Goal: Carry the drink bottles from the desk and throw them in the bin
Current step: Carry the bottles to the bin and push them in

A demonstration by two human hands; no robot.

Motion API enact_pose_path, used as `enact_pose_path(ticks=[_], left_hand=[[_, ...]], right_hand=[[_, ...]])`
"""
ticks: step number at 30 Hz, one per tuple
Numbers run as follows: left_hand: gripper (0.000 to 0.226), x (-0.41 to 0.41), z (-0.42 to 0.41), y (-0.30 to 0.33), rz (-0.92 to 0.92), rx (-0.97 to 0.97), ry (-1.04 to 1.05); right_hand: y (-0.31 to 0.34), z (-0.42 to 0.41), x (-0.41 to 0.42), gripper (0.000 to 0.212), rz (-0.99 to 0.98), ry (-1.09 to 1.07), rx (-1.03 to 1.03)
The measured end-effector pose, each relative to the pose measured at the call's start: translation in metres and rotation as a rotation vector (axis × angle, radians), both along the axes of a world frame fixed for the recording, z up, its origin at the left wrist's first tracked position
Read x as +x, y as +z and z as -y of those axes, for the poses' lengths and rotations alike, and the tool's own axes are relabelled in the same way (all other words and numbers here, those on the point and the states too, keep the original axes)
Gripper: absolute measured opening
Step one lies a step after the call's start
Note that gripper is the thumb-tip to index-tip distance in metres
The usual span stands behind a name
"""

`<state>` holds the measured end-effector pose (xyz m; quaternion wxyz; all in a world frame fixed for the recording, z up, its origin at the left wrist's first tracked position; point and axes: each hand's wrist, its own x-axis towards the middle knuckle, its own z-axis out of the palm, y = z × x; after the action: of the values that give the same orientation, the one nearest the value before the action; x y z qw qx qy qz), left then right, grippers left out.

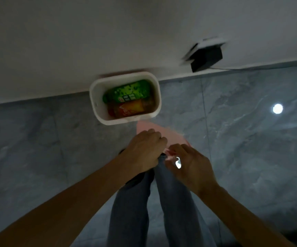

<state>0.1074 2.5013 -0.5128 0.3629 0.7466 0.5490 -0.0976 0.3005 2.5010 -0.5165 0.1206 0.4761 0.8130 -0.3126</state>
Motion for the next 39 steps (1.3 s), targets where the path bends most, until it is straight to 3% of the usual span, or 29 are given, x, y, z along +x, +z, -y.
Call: enact_pose_path(ticks=[5,8,10,13,17,20,24,29,36,39], left_hand=[[0.02,-0.047,0.004,0.077,0.02,0.092,-0.025],[0.023,-0.068,0.004,0.104,-0.002,0.225,0.007],[0.039,-0.077,0.002,0.113,0.018,0.384,0.099],[0.061,-0.087,-0.001,0.112,0.048,0.444,0.297],[0.056,-0.101,0.007,0.077,-0.002,0.366,0.466],[0.054,-0.106,0.017,0.036,0.001,0.231,0.539],[0.061,-0.107,0.024,-0.008,-0.057,0.176,0.514],[0.067,-0.105,0.02,-0.044,-0.112,0.174,0.468],[0.067,-0.1,0.023,-0.07,-0.096,0.207,0.49],[0.068,-0.101,0.027,-0.08,-0.088,0.262,0.555]], right_hand=[[0.078,0.006,-0.054,0.029,-0.049,-0.043,-0.013],[0.104,0.005,-0.083,0.015,-0.099,-0.175,-0.054],[0.111,0.003,-0.101,0.014,-0.176,-0.38,-0.114],[0.103,-0.003,-0.124,0.01,-0.303,-0.789,-0.315],[0.065,-0.014,-0.15,0.008,-0.583,-1.339,-0.749],[0.036,-0.019,-0.16,0.018,-0.763,-1.519,-0.967],[0.0,-0.02,-0.172,0.02,-0.769,-1.669,-1.123],[-0.036,-0.016,-0.182,0.033,-0.825,-1.8,-1.176],[-0.061,-0.024,-0.179,0.026,-0.723,-1.692,-1.165],[-0.067,-0.034,-0.18,0.015,-0.684,-1.648,-1.183]])
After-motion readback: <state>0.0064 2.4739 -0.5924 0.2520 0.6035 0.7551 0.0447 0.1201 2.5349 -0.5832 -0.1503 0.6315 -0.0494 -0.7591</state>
